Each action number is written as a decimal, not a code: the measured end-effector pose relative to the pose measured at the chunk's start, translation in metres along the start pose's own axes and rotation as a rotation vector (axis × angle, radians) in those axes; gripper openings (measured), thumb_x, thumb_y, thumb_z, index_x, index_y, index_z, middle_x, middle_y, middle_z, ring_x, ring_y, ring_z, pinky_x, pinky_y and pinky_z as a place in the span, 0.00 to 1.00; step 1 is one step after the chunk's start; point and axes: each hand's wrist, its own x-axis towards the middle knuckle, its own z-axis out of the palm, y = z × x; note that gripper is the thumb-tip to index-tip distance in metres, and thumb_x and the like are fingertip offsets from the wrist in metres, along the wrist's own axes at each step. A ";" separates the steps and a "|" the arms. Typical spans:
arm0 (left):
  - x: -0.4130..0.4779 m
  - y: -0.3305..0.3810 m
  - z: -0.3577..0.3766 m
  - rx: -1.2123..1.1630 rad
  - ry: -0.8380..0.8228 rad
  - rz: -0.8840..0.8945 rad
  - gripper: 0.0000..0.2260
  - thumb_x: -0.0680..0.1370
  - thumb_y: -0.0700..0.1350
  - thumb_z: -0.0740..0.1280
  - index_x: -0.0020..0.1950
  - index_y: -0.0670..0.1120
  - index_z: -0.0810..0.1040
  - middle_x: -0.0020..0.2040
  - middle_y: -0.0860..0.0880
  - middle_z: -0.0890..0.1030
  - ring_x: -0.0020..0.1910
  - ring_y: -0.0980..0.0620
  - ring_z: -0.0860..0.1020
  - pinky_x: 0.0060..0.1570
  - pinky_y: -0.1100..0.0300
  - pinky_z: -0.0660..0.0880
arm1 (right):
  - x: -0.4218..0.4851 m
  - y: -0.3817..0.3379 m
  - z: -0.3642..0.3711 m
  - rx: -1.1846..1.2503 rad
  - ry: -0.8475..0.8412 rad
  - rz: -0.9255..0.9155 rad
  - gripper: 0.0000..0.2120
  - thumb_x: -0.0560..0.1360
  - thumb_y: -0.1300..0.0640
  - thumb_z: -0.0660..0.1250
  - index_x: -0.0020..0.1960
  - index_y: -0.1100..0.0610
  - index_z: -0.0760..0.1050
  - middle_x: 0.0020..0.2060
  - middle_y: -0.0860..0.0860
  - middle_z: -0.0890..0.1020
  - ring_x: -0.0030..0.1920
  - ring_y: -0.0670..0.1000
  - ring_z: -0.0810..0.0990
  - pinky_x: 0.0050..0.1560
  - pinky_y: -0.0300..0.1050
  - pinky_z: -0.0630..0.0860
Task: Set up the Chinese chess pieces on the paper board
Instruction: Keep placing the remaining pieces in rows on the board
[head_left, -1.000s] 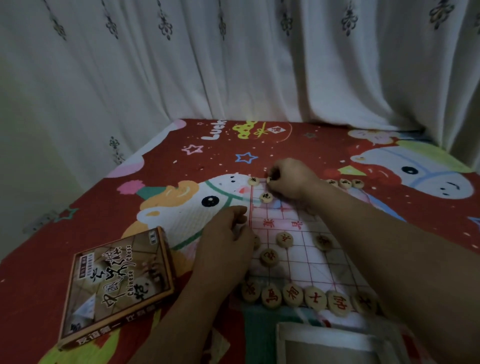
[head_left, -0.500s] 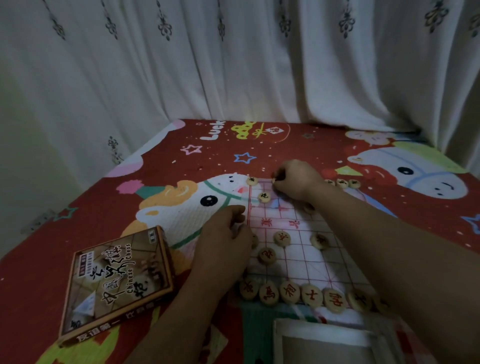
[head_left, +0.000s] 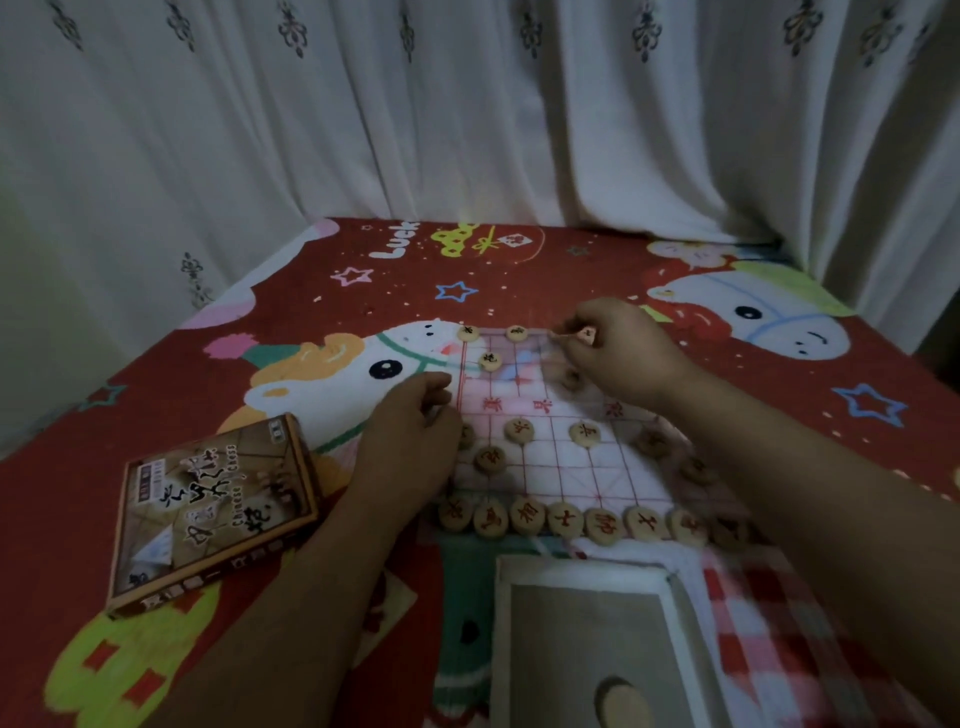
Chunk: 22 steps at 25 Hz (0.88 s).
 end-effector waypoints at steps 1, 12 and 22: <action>-0.001 -0.001 0.000 0.009 0.003 0.017 0.17 0.79 0.43 0.62 0.68 0.49 0.73 0.59 0.53 0.77 0.49 0.53 0.79 0.49 0.53 0.78 | -0.013 -0.001 -0.004 0.012 0.002 -0.009 0.10 0.78 0.58 0.66 0.58 0.55 0.81 0.55 0.49 0.81 0.46 0.46 0.77 0.45 0.40 0.72; -0.007 -0.002 -0.002 0.013 0.030 0.087 0.17 0.79 0.41 0.61 0.67 0.43 0.74 0.47 0.50 0.78 0.40 0.53 0.76 0.40 0.61 0.71 | -0.162 -0.055 -0.057 0.200 -0.342 -0.140 0.07 0.77 0.53 0.70 0.54 0.48 0.82 0.44 0.42 0.82 0.38 0.37 0.78 0.38 0.30 0.73; -0.009 0.003 -0.001 -0.034 0.040 0.045 0.17 0.81 0.41 0.59 0.70 0.43 0.71 0.42 0.55 0.74 0.33 0.60 0.69 0.35 0.63 0.69 | -0.204 -0.056 -0.071 0.037 -0.815 -0.170 0.15 0.78 0.58 0.68 0.60 0.42 0.81 0.52 0.39 0.78 0.48 0.38 0.79 0.47 0.38 0.78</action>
